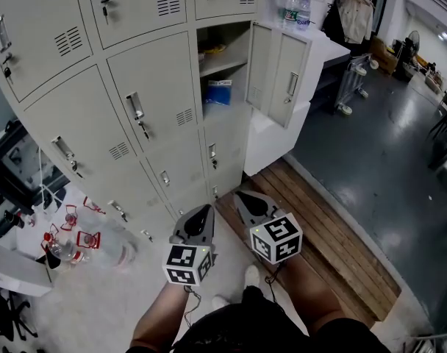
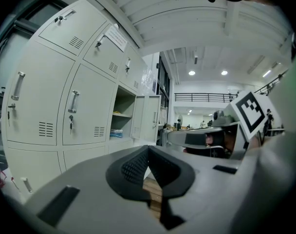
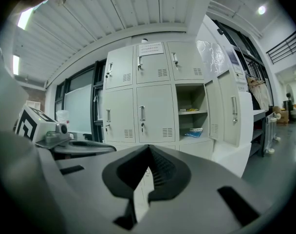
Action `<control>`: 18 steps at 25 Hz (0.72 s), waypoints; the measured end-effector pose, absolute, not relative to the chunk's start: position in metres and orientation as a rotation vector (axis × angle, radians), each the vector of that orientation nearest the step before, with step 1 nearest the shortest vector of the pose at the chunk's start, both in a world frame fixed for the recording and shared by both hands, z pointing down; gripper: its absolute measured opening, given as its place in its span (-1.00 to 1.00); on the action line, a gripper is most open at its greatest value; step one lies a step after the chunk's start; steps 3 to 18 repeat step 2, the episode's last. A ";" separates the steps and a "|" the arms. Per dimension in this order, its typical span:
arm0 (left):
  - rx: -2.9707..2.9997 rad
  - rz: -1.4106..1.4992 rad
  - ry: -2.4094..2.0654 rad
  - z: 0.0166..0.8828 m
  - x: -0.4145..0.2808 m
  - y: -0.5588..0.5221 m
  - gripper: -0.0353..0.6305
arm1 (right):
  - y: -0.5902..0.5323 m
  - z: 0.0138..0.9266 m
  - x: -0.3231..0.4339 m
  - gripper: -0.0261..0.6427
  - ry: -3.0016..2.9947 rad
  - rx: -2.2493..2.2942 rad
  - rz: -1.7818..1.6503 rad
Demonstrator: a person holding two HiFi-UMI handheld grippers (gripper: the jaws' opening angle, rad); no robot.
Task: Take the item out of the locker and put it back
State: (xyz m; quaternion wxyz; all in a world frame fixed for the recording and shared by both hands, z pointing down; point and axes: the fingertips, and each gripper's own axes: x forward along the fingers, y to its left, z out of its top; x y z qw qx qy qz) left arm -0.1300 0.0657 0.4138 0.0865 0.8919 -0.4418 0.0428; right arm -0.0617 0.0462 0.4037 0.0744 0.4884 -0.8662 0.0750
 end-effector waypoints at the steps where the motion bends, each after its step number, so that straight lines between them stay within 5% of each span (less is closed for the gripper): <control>1: 2.656 0.128 -1.317 0.414 -0.130 0.065 -0.88 | 0.045 0.404 -0.062 -0.92 -2.599 1.465 0.226; 18: 2.655 0.128 -1.318 0.415 -0.130 0.064 -0.88 | 0.045 0.404 -0.062 -0.92 -2.600 1.463 0.227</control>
